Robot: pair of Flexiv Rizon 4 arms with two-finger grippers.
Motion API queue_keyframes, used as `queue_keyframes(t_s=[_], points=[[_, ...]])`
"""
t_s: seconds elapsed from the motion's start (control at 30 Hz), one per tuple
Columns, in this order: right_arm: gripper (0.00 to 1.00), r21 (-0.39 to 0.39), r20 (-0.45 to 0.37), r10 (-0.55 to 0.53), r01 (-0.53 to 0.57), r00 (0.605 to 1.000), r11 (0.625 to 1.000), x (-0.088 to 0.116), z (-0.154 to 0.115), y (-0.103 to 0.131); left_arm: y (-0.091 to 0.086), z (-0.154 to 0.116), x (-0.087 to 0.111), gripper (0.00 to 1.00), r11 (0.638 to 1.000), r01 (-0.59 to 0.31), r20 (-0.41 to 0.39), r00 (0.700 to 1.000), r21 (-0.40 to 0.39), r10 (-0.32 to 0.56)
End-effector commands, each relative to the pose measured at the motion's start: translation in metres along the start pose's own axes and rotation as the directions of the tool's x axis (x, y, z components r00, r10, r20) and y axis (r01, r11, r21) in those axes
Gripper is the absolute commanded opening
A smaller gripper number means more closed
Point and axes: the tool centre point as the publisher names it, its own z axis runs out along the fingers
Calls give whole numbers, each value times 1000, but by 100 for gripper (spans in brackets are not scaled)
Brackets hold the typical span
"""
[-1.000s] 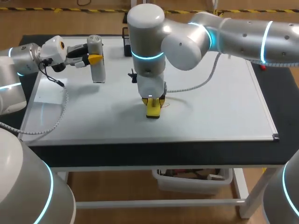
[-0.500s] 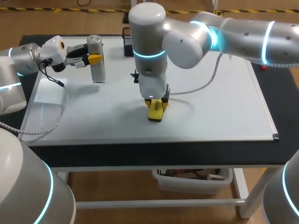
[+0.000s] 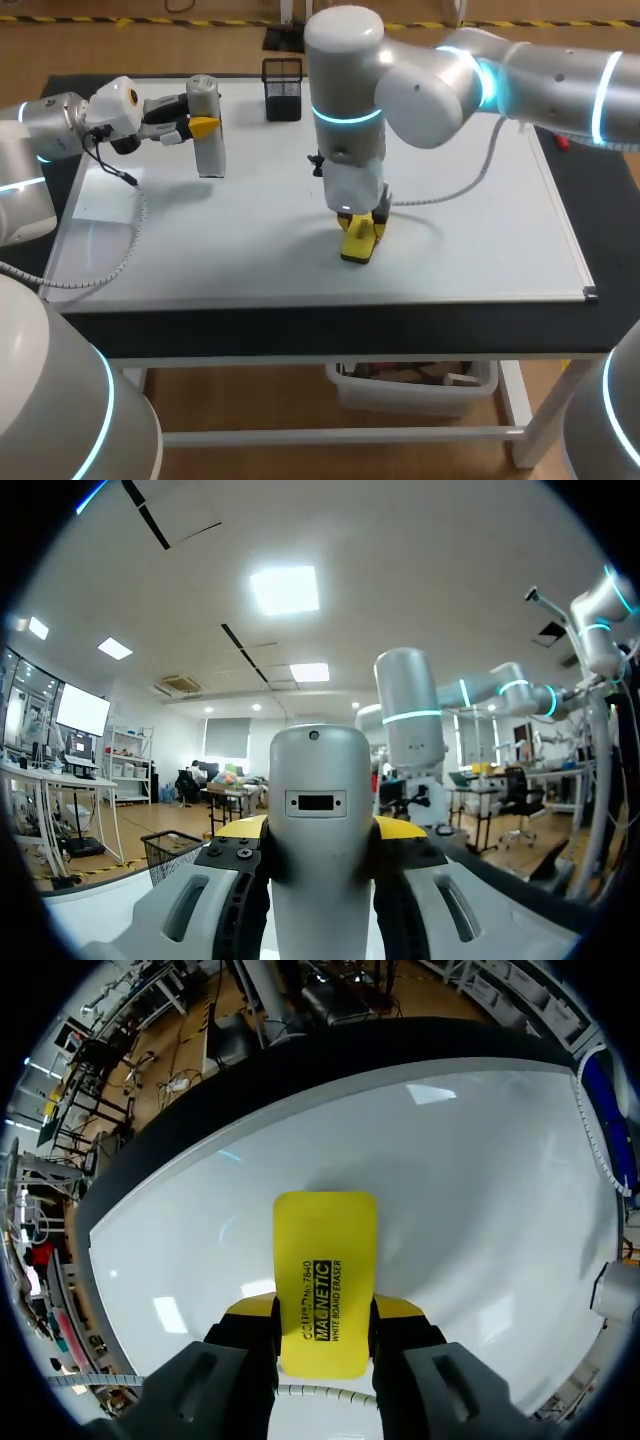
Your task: Pick up the inspection probe, press it on each red-marked spot on the whiteboard one by one, put down the probe, pick up the eraser, and wipe off all the red marks.
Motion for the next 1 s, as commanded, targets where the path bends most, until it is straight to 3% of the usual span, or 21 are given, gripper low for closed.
queue_keyframes(t_s=[0.03,0.63,1.0], points=[[0,-6,10,1,-1,1000,1000,9,27,-6,-1,0,-1,0,1000,1,-4,1000,1,-1],[0,-10,5,63,-63,998,998,28,31,-14,-1,0,-1,0,1000,1,-4,1000,1,-1],[0,104,14,70,-71,997,992,31,-11,-33,-1,0,-1,0,1000,1,-4,1000,1,-1]])
